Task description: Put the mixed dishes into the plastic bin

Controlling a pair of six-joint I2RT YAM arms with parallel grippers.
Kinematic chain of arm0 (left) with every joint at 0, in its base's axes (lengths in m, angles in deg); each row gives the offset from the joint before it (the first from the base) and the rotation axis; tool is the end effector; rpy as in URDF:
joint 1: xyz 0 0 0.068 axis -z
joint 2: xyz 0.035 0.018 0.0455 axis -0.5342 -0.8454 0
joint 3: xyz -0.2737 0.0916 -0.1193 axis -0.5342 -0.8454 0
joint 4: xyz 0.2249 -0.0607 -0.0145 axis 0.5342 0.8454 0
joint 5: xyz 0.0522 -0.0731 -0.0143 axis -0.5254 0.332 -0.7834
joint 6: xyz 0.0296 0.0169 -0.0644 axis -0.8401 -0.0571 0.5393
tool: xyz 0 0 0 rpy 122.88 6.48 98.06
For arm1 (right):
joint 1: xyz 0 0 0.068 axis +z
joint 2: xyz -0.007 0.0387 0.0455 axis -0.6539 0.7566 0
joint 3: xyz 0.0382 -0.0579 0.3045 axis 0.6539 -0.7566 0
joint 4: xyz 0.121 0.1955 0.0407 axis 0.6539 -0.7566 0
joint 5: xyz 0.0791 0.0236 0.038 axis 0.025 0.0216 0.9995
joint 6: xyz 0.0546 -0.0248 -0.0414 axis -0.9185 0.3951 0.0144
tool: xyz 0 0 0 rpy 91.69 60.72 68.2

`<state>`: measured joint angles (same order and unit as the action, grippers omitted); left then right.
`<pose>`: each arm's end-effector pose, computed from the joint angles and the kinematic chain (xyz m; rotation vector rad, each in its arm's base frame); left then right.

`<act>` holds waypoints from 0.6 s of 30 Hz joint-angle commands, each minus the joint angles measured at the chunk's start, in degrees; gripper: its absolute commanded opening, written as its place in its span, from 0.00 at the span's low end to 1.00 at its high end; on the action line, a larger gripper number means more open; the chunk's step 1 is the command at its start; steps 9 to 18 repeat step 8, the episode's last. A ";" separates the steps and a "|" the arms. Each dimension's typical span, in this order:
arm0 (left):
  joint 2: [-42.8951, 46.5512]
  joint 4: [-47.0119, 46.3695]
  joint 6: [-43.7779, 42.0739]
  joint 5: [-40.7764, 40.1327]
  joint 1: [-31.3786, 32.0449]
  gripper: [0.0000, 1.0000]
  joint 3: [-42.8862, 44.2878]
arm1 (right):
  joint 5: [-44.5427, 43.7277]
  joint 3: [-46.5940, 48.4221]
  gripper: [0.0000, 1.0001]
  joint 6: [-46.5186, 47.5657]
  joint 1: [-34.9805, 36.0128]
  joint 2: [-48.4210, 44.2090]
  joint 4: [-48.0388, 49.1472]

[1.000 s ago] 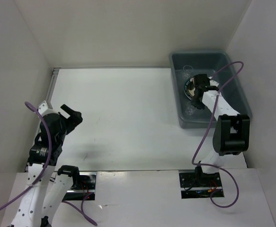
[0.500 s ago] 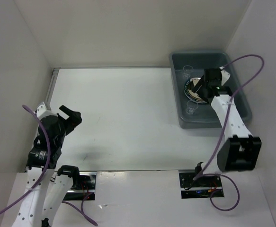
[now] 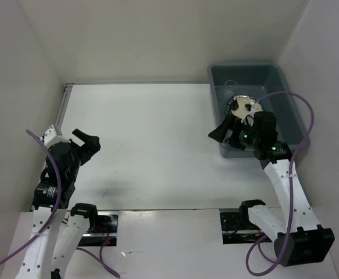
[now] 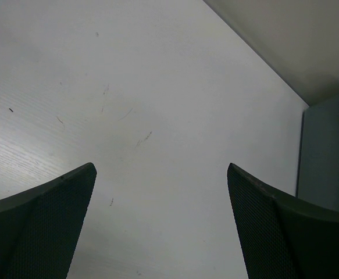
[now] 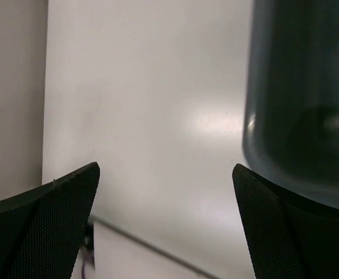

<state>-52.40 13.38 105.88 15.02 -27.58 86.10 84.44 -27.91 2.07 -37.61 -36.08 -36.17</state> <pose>0.0747 0.0094 0.3330 -0.8163 1.7060 -0.3535 0.1567 0.0299 0.3605 0.2570 2.1202 0.7064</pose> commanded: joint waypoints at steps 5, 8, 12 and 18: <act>-0.10 -2.96 -0.37 0.11 0.21 1.00 -0.57 | 17.02 -3.28 1.00 7.29 6.60 -3.18 -1.31; -0.63 -2.96 0.16 0.11 0.21 1.00 -1.10 | 16.49 -5.29 1.00 4.66 6.62 -4.50 -0.26; -0.63 -2.96 0.16 0.11 0.21 1.00 -1.10 | 16.49 -5.29 1.00 4.66 6.62 -4.50 -0.26; -0.63 -2.96 0.16 0.11 0.21 1.00 -1.10 | 16.49 -5.29 1.00 4.66 6.62 -4.50 -0.26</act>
